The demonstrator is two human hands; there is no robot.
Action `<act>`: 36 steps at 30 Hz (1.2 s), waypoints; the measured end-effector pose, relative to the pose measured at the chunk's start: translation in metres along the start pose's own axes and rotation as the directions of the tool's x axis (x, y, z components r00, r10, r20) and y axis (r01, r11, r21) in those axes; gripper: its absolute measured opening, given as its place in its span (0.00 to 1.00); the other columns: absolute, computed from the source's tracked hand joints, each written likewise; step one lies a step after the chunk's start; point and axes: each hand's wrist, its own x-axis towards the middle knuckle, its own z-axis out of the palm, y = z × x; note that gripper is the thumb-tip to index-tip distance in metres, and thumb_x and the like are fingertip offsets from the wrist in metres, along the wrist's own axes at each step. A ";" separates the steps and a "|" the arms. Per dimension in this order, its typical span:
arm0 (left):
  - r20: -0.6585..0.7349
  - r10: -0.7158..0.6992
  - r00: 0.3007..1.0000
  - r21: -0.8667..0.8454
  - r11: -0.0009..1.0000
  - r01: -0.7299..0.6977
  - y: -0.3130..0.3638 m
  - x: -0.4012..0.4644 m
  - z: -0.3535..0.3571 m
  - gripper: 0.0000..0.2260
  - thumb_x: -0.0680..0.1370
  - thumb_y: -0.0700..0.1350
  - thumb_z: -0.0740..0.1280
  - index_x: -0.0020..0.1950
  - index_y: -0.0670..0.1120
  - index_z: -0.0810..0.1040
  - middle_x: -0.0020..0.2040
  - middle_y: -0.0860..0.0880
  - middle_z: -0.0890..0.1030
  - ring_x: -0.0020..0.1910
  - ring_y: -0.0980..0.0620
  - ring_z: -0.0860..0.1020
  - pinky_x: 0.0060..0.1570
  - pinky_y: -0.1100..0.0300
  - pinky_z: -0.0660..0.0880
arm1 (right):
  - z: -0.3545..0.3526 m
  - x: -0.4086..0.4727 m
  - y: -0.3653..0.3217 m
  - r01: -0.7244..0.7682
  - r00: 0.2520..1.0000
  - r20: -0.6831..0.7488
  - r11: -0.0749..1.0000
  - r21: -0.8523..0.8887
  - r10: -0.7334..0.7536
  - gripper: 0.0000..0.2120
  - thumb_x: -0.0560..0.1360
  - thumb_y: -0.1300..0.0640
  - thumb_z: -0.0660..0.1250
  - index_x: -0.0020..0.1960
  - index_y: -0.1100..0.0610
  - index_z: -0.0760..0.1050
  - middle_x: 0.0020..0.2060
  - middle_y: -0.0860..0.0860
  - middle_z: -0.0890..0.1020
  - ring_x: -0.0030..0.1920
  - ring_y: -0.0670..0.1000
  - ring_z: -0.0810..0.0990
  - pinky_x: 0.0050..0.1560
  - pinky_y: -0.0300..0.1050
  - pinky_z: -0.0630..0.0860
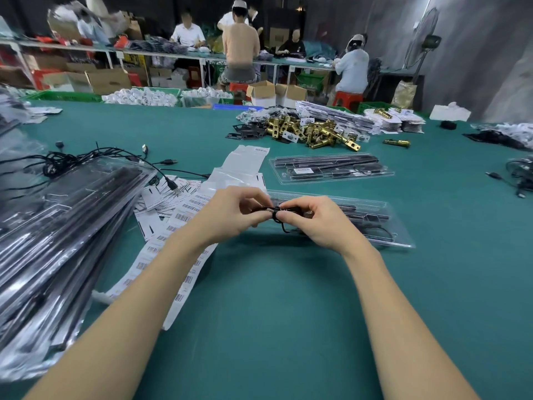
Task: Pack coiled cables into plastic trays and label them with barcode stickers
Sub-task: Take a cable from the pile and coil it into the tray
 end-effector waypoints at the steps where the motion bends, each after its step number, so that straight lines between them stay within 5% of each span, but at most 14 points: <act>1: 0.001 0.000 1.000 0.001 1.000 0.000 -0.001 0.000 0.001 0.02 0.76 0.43 0.73 0.47 0.49 0.83 0.39 0.50 0.86 0.34 0.55 0.81 0.39 0.67 0.75 | 0.000 0.000 -0.001 0.004 1.000 -0.014 1.000 -0.022 -0.004 0.07 0.75 0.48 0.74 0.52 0.46 0.85 0.39 0.41 0.85 0.38 0.38 0.79 0.41 0.31 0.72; 6: -0.014 -0.091 0.996 0.028 0.995 0.091 -0.005 0.002 0.002 0.01 0.76 0.44 0.73 0.46 0.50 0.84 0.40 0.49 0.86 0.42 0.50 0.83 0.47 0.56 0.77 | 0.004 -0.007 -0.010 0.148 0.988 -0.003 0.953 -0.264 -0.154 0.15 0.74 0.50 0.75 0.59 0.49 0.83 0.47 0.40 0.84 0.46 0.36 0.78 0.47 0.25 0.68; 11: 0.036 -0.080 0.996 -0.063 0.995 0.082 -0.001 -0.001 0.004 0.02 0.76 0.45 0.74 0.47 0.48 0.85 0.41 0.52 0.86 0.44 0.54 0.83 0.50 0.58 0.77 | 0.010 -0.017 -0.006 0.205 0.971 -0.045 0.914 -0.349 -0.235 0.09 0.73 0.54 0.75 0.53 0.52 0.84 0.41 0.48 0.83 0.42 0.47 0.76 0.46 0.39 0.71; 16: 0.184 -0.130 0.974 0.399 0.916 0.047 -0.017 -0.005 -0.032 0.24 0.67 0.53 0.81 0.59 0.53 0.75 0.55 0.54 0.77 0.56 0.54 0.75 0.57 0.60 0.73 | 0.010 -0.029 0.009 0.224 0.961 -0.096 0.931 -0.288 -0.261 0.10 0.74 0.56 0.75 0.56 0.54 0.85 0.41 0.48 0.83 0.42 0.48 0.77 0.45 0.40 0.72; 19: 0.157 -0.185 0.970 0.347 0.930 0.121 -0.030 -0.012 -0.047 0.19 0.67 0.51 0.81 0.53 0.54 0.79 0.54 0.53 0.79 0.53 0.54 0.79 0.60 0.54 0.78 | 0.010 -0.028 0.010 0.242 0.959 -0.081 0.936 -0.256 -0.271 0.10 0.75 0.56 0.75 0.55 0.54 0.84 0.40 0.47 0.82 0.42 0.45 0.76 0.44 0.37 0.71; 25: 0.164 -0.090 0.982 0.290 0.956 0.039 -0.032 -0.016 -0.052 0.06 0.70 0.46 0.78 0.43 0.56 0.86 0.49 0.59 0.83 0.48 0.63 0.82 0.58 0.61 0.79 | 0.008 -0.027 0.015 0.232 0.966 -0.068 0.953 -0.195 -0.249 0.10 0.74 0.55 0.75 0.55 0.53 0.85 0.40 0.45 0.83 0.41 0.43 0.76 0.42 0.33 0.70; 32: 0.211 -0.059 0.976 0.520 0.852 -0.061 -0.020 -0.011 -0.050 0.06 0.69 0.42 0.72 0.40 0.52 0.84 0.40 0.56 0.84 0.42 0.60 0.81 0.50 0.55 0.80 | 0.004 -0.025 0.019 0.190 0.980 -0.041 0.974 -0.123 -0.196 0.10 0.74 0.55 0.76 0.55 0.49 0.85 0.41 0.43 0.83 0.41 0.44 0.77 0.42 0.35 0.71; 36: 0.237 0.080 0.968 0.763 0.601 -0.237 -0.012 -0.010 -0.043 0.03 0.73 0.48 0.69 0.42 0.56 0.76 0.42 0.59 0.79 0.38 0.60 0.75 0.42 0.57 0.75 | 0.000 -0.023 0.017 0.193 0.979 -0.038 0.968 -0.158 -0.201 0.10 0.74 0.55 0.76 0.55 0.50 0.85 0.40 0.41 0.82 0.39 0.40 0.75 0.40 0.30 0.68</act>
